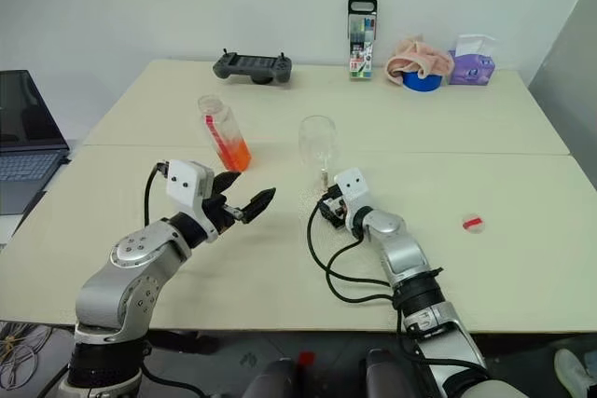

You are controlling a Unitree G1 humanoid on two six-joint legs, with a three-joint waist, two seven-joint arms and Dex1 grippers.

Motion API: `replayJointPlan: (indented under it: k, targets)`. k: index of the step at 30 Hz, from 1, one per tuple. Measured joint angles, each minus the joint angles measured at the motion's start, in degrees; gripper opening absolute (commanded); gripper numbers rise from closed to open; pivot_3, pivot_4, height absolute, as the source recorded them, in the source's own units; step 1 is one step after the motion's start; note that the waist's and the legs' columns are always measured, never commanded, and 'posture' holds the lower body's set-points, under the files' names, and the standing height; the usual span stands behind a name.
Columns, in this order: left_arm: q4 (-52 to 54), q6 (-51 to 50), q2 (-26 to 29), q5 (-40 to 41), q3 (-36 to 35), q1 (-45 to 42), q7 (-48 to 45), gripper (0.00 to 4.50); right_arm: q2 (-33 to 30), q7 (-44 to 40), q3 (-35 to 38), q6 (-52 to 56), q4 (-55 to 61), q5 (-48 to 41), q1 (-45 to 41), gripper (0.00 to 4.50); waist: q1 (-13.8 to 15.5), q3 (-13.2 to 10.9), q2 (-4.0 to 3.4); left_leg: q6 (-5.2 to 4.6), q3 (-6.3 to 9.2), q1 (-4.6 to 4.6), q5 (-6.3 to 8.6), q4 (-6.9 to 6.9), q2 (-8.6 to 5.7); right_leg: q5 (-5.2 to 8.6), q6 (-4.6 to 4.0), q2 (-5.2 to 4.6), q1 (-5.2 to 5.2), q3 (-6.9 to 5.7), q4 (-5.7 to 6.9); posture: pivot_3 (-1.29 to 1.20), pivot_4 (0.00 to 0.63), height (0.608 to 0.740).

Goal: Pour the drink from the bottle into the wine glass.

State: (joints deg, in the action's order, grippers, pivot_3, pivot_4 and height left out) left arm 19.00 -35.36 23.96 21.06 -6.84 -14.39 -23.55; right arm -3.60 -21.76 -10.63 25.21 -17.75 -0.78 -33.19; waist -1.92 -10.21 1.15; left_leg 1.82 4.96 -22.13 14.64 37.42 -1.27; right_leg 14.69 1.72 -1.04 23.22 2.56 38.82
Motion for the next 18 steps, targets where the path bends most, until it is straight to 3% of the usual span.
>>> replayJointPlan:
  k: [6, 9, 12, 14, 18]
  targets:
    - [-3.91, 3.52, -1.12, -2.38, -1.28, -2.43, 3.87, 4.50, -10.00, -6.48, -1.91, 12.90, 22.00, -1.94, 7.06, 4.46, 0.28, -0.06, 0.02, 0.02, 0.09, -0.30, -0.01, -0.06, -0.08, -0.01, 0.01, -0.10, 0.11, -0.07, -0.25, 0.00, 0.150, 0.740]
    - [-3.97, 4.71, -0.92, -3.04, -3.09, -2.73, 5.30, 4.50, -17.69, -10.69, 2.92, 23.32, 36.58, -7.55, 6.89, 4.46, 0.28, -0.13, 0.04, 0.02, 0.16, -0.36, -0.01, -0.07, -0.07, 0.00, 0.01, -0.12, 0.14, -0.12, -0.30, 0.00, 0.150, 0.740]
    - [-4.76, 5.38, -0.33, -3.57, -5.06, -3.19, 6.16, 4.50, -24.07, -15.70, 12.04, 34.24, 45.12, -17.76, -1.46, 4.46, -0.09, -0.33, -0.02, 0.01, 0.10, -0.32, -0.02, -0.13, -0.02, 0.00, 0.02, -0.07, 0.19, -0.10, -0.28, 0.00, 0.150, 0.740]
    - [-6.25, 6.05, -0.31, -4.48, -5.23, -4.25, 7.02, 4.50, -26.59, -18.34, 18.63, 40.51, 47.72, -25.46, -12.35, 4.46, -0.09, -0.36, -0.06, -0.02, 0.13, -0.25, -0.04, -0.25, 0.00, 0.00, 0.01, -0.03, 0.16, -0.23, -0.27, 0.00, 0.150, 0.740]
    - [-9.36, 7.48, -0.62, -5.46, -5.78, -7.69, 9.09, 4.50, -28.20, -19.30, 20.00, 48.73, 43.17, -31.73, -26.23, 4.46, 0.14, -0.32, 0.05, -0.02, 0.16, -0.24, -0.05, -0.38, 0.02, -0.01, -0.01, -0.02, 0.11, -0.40, -0.29, 0.00, 0.150, 0.740]
